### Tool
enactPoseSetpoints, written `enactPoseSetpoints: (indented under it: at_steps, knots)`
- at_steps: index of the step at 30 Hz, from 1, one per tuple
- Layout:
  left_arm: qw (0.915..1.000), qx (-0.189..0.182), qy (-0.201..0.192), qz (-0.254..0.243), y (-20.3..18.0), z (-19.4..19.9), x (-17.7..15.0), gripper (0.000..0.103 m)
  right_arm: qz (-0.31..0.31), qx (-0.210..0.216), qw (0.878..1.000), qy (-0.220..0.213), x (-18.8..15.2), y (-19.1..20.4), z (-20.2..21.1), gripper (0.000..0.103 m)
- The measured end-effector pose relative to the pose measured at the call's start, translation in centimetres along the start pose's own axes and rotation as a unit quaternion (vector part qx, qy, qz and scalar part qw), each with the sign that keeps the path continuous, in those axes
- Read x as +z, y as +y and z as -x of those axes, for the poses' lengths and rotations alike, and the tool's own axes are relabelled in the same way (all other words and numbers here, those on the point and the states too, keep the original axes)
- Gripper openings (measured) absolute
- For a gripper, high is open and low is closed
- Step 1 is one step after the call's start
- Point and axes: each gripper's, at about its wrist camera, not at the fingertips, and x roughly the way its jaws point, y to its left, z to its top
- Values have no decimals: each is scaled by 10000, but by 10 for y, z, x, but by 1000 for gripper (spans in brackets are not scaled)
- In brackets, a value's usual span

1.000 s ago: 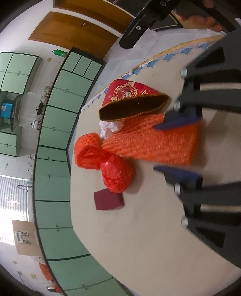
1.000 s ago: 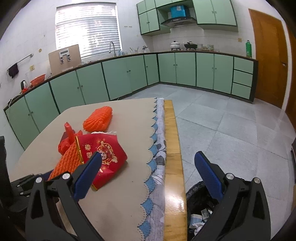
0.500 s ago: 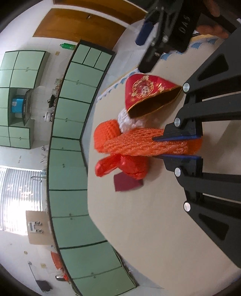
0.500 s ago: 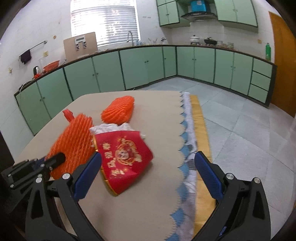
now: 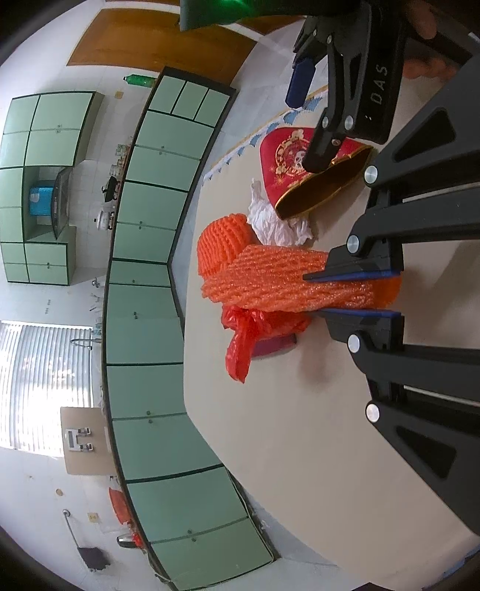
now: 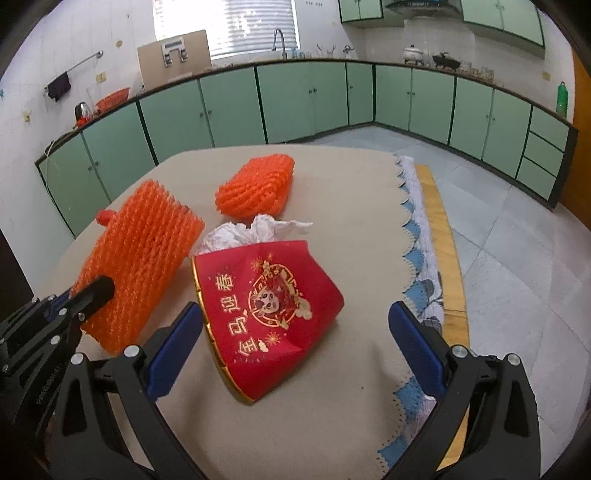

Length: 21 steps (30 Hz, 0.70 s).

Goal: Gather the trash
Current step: 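Grasp the red printed paper packet with the right tool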

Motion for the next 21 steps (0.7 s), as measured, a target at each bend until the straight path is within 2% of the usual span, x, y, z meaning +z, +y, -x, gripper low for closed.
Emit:
enactPoseSetpoints:
  at_steps: [12, 16, 17, 18, 19, 21]
  knots:
    - [10000, -28, 55, 50, -3, -7, 1, 12, 136, -24, 9984, 543, 2, 4, -26, 98]
    - [9999, -76, 93, 78, 2, -10, 2, 12, 60, 37, 9986, 526, 3, 2, -26, 97]
    - [9999, -80, 96, 81, 2, -10, 2, 12, 43, 44, 9986, 517, 3, 1, -26, 94]
    - [9999, -83, 96, 83, 3, -10, 2, 12, 12, 64, 9987, 506, 3, -1, -25, 82]
    - [9999, -85, 91, 81, 3, -9, 2, 12, -6, 83, 9987, 511, 4, -1, -25, 76]
    - [9999, -83, 77, 73, 4, -10, 2, 12, -46, 104, 9987, 499, 4, -2, -24, 75]
